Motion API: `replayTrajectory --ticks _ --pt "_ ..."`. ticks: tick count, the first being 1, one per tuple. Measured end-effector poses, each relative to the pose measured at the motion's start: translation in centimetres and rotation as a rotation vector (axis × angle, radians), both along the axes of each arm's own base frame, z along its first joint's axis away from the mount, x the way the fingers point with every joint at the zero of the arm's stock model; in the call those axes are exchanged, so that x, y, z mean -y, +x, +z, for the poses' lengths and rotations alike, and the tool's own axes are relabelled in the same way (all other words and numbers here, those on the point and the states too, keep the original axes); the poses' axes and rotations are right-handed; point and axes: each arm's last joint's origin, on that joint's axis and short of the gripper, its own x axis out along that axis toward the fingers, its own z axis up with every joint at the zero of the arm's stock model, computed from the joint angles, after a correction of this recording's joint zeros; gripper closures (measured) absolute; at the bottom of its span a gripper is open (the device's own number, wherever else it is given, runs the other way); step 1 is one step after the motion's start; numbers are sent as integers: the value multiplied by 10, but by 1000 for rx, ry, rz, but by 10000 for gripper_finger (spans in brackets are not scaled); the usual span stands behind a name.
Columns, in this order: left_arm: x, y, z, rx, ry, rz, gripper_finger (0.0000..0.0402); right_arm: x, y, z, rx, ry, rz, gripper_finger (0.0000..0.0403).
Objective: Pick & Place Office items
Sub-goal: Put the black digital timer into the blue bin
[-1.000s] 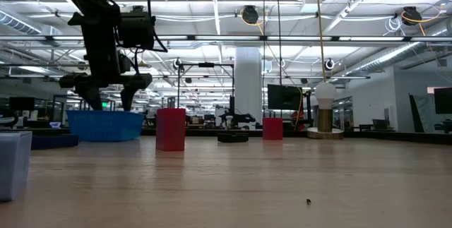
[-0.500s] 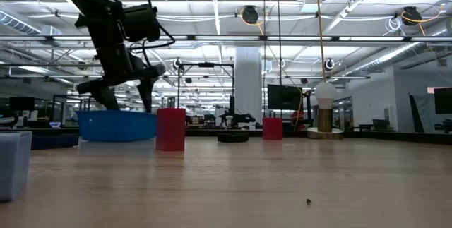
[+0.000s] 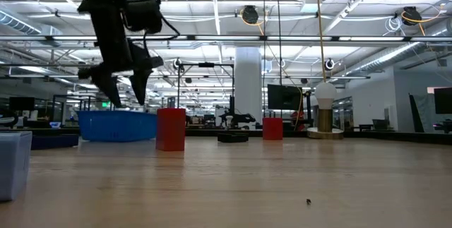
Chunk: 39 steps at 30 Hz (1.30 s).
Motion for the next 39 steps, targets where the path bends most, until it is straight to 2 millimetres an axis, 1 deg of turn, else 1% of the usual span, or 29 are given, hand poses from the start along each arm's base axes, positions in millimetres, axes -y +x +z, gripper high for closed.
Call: replayTrajectory --ticks 4,8,12,16,19,23,26,28,32,39 --pt "-2 7 27 -15 21 -78 133 0 0 0 0 0 0 161" --pt "-1 19 58 56 44 -170 143 0 0 0 -1 0 0 161" --pt "4 29 90 128 102 -223 151 0 0 0 -1 0 0 161" --pt "7 36 120 206 159 -244 161 0 0 0 -1 0 0 161" --pt "10 38 137 254 175 -279 171 0 0 0 -1 -1 0 161" --pt "13 44 149 313 140 -366 188 0 0 0 -3 -8 -2 161" --pt "14 54 153 351 98 -413 202 0 0 -1 -9 -9 -2 161" --pt "15 63 154 356 75 -435 212 0 1 -2 -22 -7 -1 161" --pt "16 87 151 359 23 -481 230 0 2 -8 -82 6 5 161" --pt "12 123 155 325 -6 -470 257 0 3 -12 -125 -7 -1 161"
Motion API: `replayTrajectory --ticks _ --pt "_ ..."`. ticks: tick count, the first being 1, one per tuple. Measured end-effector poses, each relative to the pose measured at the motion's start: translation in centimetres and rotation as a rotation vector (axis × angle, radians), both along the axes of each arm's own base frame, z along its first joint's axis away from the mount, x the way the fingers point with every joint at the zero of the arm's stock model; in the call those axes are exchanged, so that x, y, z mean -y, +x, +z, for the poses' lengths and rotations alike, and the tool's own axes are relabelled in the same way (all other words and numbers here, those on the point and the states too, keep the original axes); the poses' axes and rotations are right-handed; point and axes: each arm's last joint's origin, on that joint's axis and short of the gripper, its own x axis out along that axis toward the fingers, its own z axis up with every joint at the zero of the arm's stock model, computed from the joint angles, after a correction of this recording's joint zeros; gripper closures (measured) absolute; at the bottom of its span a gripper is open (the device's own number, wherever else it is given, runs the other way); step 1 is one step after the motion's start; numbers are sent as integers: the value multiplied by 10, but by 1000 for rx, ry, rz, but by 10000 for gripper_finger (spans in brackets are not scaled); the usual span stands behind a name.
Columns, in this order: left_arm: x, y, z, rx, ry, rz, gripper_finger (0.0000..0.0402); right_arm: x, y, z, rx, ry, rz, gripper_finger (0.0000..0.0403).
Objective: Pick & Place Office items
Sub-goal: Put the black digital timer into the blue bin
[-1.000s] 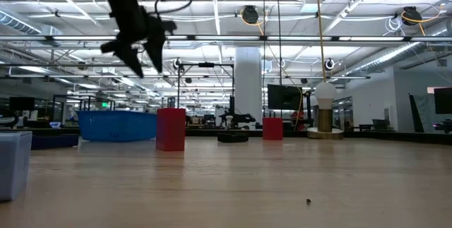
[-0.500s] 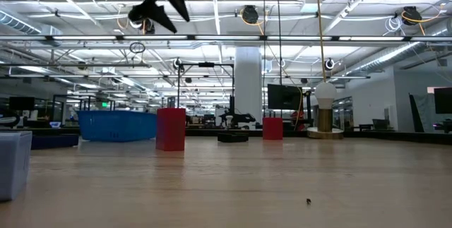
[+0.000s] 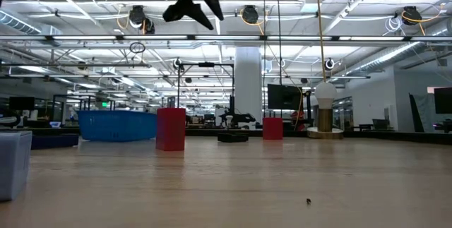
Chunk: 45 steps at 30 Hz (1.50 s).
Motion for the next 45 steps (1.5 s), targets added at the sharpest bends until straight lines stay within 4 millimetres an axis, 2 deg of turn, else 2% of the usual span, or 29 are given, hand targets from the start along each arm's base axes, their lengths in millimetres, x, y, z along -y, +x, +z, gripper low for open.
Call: replayTrajectory --ticks 9,14,22,31,35,38,42,45 --pt "-8 39 -10 -234 -23 -52 270 3 0 0 -16 -60 -96 161" --pt "-9 51 -10 -215 36 -143 270 3 0 0 -28 -121 -114 161" --pt "-11 56 -7 -171 109 -206 270 7 -1 -4 -88 -137 -265 161" --pt "-11 56 -7 -174 120 -219 270 6 -1 -12 -169 -182 -235 161" --pt "-11 56 -7 -170 92 -183 270 8 -16 -11 -131 -191 -203 161" --pt "-11 56 -7 -165 74 -158 270 11 -38 -15 -107 -191 -176 161" --pt "-11 56 -7 -159 51 -115 270 14 -65 -26 -95 -148 -116 161" --pt "-12 56 -7 -157 45 -83 270 15 -77 -36 -136 -151 -91 161"
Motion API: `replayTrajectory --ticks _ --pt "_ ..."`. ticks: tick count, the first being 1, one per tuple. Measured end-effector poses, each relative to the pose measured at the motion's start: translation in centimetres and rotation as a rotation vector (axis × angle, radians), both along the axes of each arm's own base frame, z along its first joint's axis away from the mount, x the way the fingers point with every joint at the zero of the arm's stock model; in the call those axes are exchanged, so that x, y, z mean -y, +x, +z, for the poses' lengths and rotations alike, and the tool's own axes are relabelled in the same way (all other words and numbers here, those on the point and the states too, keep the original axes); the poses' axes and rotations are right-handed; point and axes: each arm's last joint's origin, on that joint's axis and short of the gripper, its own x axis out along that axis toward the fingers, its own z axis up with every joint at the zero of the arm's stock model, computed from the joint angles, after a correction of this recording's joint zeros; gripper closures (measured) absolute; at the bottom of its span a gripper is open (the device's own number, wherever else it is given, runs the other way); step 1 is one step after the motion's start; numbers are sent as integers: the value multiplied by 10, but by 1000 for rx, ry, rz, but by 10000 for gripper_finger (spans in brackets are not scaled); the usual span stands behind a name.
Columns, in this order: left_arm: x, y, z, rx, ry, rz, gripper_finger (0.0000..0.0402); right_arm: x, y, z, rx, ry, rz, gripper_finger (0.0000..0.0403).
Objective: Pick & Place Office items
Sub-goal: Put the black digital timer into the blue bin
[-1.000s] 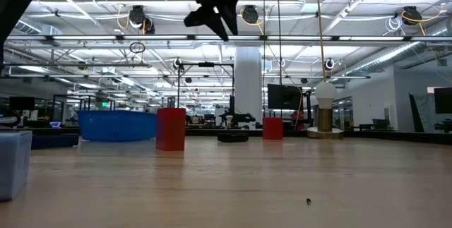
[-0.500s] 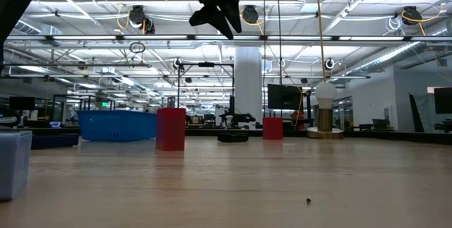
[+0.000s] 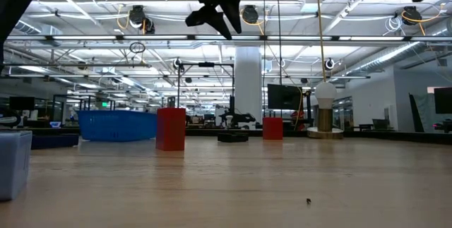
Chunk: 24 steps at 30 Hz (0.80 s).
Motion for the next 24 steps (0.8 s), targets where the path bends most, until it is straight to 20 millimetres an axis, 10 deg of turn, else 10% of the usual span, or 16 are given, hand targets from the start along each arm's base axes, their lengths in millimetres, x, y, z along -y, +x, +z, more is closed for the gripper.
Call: replayTrajectory --ticks 9,24 --pt "2 1 1 -3 62 55 270 -3 10 -42 -241 -98 51 161" --pt "4 10 6 94 80 5 270 -5 36 -55 -124 -55 -35 161"
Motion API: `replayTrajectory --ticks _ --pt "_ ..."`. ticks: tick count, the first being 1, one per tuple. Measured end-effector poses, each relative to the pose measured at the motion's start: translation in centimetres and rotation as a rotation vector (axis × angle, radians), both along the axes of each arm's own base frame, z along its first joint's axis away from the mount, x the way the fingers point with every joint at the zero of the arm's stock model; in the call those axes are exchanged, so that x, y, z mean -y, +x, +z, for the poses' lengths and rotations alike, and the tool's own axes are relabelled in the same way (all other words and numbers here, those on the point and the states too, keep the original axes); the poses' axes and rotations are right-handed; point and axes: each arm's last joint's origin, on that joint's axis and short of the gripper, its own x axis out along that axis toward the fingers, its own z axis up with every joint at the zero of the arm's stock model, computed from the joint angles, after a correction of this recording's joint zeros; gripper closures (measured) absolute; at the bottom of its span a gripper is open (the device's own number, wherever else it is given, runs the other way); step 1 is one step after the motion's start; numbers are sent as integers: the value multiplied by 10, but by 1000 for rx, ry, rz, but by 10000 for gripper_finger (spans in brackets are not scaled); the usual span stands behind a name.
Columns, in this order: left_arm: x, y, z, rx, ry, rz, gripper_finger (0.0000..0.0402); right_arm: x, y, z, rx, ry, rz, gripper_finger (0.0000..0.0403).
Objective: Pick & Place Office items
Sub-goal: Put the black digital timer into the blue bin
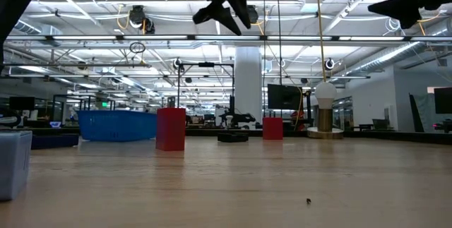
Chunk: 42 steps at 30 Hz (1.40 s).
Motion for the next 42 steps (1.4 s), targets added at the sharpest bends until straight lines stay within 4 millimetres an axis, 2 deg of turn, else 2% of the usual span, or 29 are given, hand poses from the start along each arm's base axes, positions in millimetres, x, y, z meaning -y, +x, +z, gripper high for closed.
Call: replayTrajectory --ticks 10,19,25,33,42 --pt "5 2 1 15 10 -56 270 0 0 3 31 -3 -3 161" --pt "7 4 -1 27 -59 13 268 1 0 4 43 19 -40 161" --pt "-5 2 -8 11 -192 83 221 2 0 4 50 19 -55 161" --pt "-25 -6 -28 -132 -270 198 135 2 0 6 63 18 -55 161" --pt "-36 8 -70 -280 -262 150 119 2 0 7 79 23 -81 161"
